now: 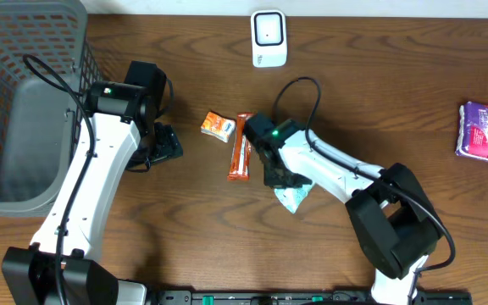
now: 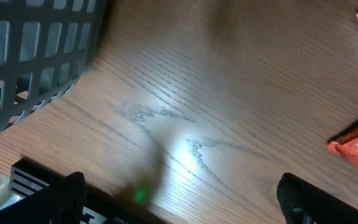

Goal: Scan the item barcode

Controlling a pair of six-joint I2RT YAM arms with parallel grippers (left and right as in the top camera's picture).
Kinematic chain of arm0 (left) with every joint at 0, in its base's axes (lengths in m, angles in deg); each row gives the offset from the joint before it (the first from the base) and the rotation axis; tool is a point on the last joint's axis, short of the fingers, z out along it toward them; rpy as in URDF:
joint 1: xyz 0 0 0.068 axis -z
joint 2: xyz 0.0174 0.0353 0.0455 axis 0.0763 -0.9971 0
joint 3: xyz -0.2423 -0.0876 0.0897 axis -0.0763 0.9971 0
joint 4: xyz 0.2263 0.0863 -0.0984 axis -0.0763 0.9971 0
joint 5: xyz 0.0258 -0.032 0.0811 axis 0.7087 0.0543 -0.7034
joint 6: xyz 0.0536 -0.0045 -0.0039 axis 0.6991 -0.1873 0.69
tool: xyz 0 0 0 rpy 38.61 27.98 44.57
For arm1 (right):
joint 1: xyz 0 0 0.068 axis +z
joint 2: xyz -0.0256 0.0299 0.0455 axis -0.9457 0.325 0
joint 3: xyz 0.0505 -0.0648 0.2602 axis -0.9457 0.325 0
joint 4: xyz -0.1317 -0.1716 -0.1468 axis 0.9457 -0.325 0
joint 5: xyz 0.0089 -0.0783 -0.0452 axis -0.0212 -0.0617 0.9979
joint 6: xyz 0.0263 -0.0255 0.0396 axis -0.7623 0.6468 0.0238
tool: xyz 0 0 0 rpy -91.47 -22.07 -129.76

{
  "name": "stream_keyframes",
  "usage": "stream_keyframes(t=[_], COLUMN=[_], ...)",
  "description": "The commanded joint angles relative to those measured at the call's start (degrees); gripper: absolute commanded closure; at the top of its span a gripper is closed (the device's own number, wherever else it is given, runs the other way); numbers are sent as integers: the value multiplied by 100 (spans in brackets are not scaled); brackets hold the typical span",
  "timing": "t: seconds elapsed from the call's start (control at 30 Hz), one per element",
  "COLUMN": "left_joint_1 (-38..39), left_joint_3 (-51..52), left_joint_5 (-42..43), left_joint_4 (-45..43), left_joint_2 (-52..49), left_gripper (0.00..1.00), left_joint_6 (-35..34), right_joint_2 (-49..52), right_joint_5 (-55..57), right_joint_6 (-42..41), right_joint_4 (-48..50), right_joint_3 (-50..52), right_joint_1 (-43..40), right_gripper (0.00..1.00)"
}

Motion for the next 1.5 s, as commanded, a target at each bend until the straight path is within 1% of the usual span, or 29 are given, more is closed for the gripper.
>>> stream_keyframes(t=[0.0,0.03,0.1,0.13,0.17,0.2,0.3,0.33,0.43,0.53,0.57,0.63,0.7,0.73,0.87,0.93,1.0,1.03,1.07,1.1,1.23,1.33,1.4,1.47], left_joint_1=[-31,-31,-31,-31,-31,-31,-31,-31,-31,-31,-31,-31,-31,-31,-31,-31,-31,-31,-31,-31,-31,-31,-31,-31], left_joint_3=[22,22,22,22,22,22,22,22,22,22,22,22,22,22,22,22,22,22,22,22,22,22,22,22], left_joint_5=[-15,-15,-15,-15,-15,-15,-15,-15,-15,-15,-15,-15,-15,-15,-15,-15,-15,-15,-15,-15,-15,-15,-15,-15], left_joint_4=[20,20,20,20,20,20,20,20,20,20,20,20,20,20,20,20,20,20,20,20,20,20,20,20], left_joint_2=[20,20,20,20,20,20,20,20,20,20,20,20,20,20,20,20,20,20,20,20,20,20,20,20], left_gripper=[2,2,2,2,2,2,2,2,2,2,2,2,2,2,2,2,2,2,2,2,2,2,2,2], left_joint_6=[-68,-70,-70,-70,-68,-70,-68,-70,-68,-68,-68,-70,-70,-70,-70,-70,-68,-70,-68,-70,-70,-70,-68,-70], right_joint_2=[229,229,229,229,229,229,229,229,229,229,229,229,229,229,232,232,229,227,225,225,188,151,151,151], right_joint_5=[-566,-568,-566,-568,-568,-595,-925,-1012,-951,-575,-413,-127,186,262,339,380,328,264,153,-39,-1093,-2371,-3407,-4942], right_joint_6=[942,1196,1685,1818,1836,1829,1794,1613,844,131,-109,-424,-772,-887,-931,-962,-957,-944,-861,-671,289,1329,2006,2844], right_joint_4=[-42,-98,-295,-428,-592,-732,-933,-964,-953,-767,-667,-520,-334,-225,269,389,387,387,385,382,376,387,404,625], right_joint_3=[-481,-608,-890,-1032,-1185,-1309,-1467,-1458,-1305,-1056,-940,-743,-507,-407,39,179,205,188,144,59,-415,-892,-1191,-1366], right_joint_1=[-232,-286,-396,-444,-490,-520,-505,-466,-326,-151,-81,35,142,184,289,293,282,273,254,208,-107,-446,-686,-1029], right_gripper=[80,73,51,38,23,18,16,16,18,25,29,35,36,37,38,41,62,77,90,99,99,99,99,99])
